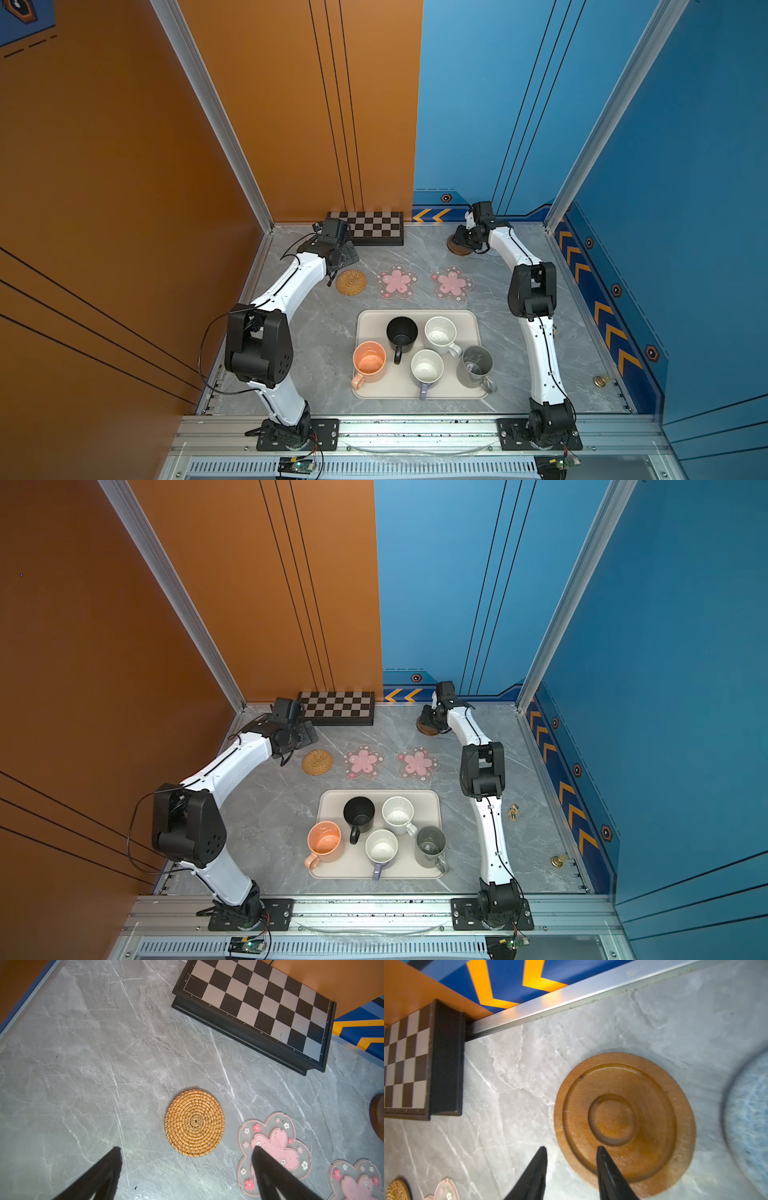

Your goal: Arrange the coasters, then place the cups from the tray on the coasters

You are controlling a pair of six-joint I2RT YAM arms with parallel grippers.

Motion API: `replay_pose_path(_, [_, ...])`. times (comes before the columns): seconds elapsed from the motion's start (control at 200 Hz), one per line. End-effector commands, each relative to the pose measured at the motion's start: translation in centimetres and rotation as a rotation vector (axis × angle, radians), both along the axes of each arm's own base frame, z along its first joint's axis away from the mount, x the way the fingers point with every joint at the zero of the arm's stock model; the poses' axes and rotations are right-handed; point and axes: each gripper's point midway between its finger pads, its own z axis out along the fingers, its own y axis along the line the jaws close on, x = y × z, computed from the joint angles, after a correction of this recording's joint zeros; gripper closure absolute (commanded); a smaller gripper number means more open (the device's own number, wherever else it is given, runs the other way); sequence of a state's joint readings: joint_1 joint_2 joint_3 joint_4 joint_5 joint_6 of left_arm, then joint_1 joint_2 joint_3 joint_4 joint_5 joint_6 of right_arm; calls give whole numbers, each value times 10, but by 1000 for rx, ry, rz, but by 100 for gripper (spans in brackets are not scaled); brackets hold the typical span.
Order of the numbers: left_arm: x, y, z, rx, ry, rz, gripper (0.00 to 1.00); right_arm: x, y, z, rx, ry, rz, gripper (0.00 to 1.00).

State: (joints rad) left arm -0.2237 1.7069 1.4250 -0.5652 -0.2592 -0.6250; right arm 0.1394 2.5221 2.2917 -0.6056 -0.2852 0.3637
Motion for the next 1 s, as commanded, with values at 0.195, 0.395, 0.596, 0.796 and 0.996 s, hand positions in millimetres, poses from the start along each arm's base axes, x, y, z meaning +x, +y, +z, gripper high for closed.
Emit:
replay_pose_path(0.195, [-21,6,29,-5,-62,-16,2,-32,19,72,-77,-108,77,47])
replay_pose_path(0.395, [-41,16,34,-4,-74,-3,2,-75,39,70,-196,-83,169,43])
replay_pose_path(0.596, [-57,26,37,-11,-85,6,2,-114,63,56,-416,-31,306,39])
replay_pose_path(0.796, [-68,31,36,-26,-86,8,2,-134,79,40,-586,6,383,35])
replay_pose_path(0.996, [-73,37,34,-28,-83,16,2,-141,87,22,-609,56,412,32])
